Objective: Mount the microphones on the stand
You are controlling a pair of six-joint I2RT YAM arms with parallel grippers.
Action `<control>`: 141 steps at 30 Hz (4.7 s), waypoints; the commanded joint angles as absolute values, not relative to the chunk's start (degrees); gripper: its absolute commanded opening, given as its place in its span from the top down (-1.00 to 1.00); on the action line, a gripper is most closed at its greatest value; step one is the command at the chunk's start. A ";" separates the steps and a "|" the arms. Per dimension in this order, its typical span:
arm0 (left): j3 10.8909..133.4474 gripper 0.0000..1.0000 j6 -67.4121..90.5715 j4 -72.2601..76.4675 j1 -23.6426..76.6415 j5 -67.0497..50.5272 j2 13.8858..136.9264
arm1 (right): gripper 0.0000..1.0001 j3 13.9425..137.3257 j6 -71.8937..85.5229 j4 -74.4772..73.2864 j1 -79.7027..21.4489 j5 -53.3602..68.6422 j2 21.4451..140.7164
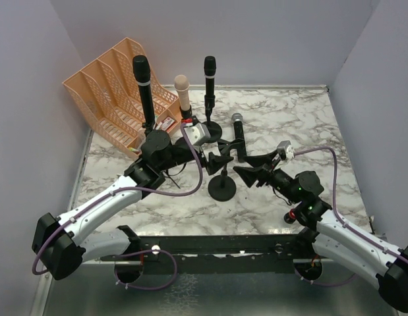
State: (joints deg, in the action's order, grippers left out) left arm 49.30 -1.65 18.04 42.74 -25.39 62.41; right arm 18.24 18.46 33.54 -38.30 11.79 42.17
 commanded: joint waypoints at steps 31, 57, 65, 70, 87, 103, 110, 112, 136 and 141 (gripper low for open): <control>52.08 1.00 -0.24 19.03 37.78 -41.67 68.20 | -0.17 18.55 20.71 26.50 -38.50 0.77 40.23; 51.40 1.00 -0.26 19.00 37.61 -40.43 68.01 | -0.48 61.59 30.51 -9.75 -28.80 -14.04 88.65; 51.24 1.00 -0.20 18.98 37.58 -40.60 68.12 | -0.50 77.14 23.72 -14.77 -25.76 -8.23 107.14; 51.46 1.00 0.46 18.98 37.56 -40.93 68.59 | -0.50 84.25 22.20 -17.60 -25.48 -11.60 114.95; 51.24 1.00 1.80 18.98 37.59 -40.87 68.63 | -0.41 101.13 17.35 -25.76 -24.08 -12.30 130.47; 51.20 1.00 2.44 18.98 37.60 -39.62 68.76 | 0.77 87.40 12.79 -4.96 -24.05 -15.98 117.18; 51.11 1.00 2.80 19.06 37.53 -39.18 68.71 | 0.83 66.54 12.33 14.25 -24.10 -12.15 94.66; 51.09 1.00 2.87 19.31 37.46 -39.24 68.70 | 0.83 61.29 12.50 19.19 -24.05 -9.40 88.16; 50.97 1.00 3.96 19.59 37.35 -37.87 69.50 | 0.79 38.27 21.12 50.28 -24.08 26.48 56.87; 51.07 1.00 3.96 19.64 37.35 -37.50 69.89 | 0.77 37.47 22.61 53.73 -24.13 29.88 57.67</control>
State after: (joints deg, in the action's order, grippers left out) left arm 52.03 3.42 21.08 37.56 -38.89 68.60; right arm 38.13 20.47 47.22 -24.25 24.58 57.69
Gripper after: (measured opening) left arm 0.249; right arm 0.384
